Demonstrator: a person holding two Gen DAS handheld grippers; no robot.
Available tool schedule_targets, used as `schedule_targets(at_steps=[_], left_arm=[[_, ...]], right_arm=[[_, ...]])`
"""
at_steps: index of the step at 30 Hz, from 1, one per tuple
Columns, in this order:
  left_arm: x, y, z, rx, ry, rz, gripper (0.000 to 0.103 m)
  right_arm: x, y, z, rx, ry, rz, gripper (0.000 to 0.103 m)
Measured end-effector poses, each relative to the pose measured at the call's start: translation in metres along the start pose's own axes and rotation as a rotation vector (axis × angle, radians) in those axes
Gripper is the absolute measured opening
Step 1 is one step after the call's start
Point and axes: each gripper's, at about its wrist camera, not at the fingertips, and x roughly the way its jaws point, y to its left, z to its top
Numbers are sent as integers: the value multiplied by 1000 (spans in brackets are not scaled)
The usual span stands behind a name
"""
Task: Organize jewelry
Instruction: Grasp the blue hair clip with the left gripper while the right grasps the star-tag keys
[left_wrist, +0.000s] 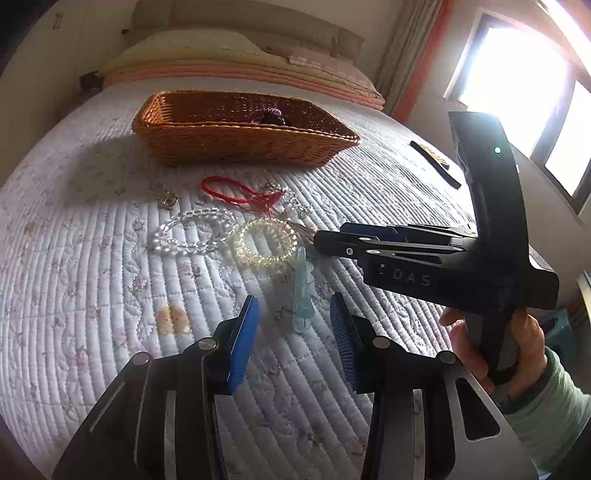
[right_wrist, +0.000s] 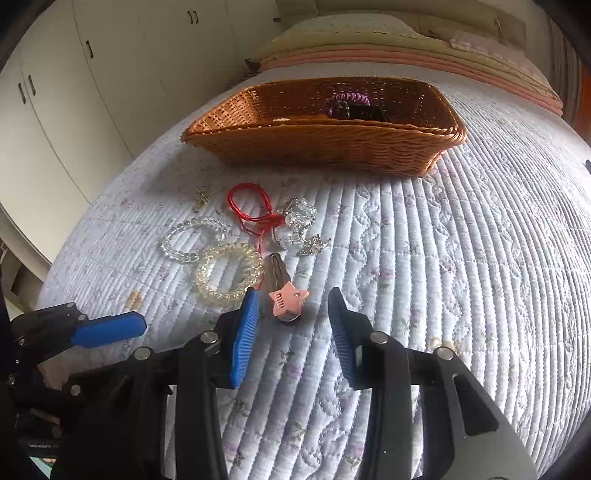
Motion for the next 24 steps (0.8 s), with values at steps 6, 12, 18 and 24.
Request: schedule_targets(at_steps=[6, 12, 18, 24], left_arm=[[13, -7, -3, 6, 25, -2, 39], [31, -18, -4, 30, 63, 62, 27], [24, -13, -4, 17, 41, 95, 11], [11, -1, -9, -21, 37, 60, 11]], right_arm=[[3, 2, -2, -9, -1, -27, 17], [-13, -13, -13, 65, -8, -72, 17], [-23, -13, -26, 76, -4, -43, 17], [-24, -12, -25, 63, -11, -42, 42]])
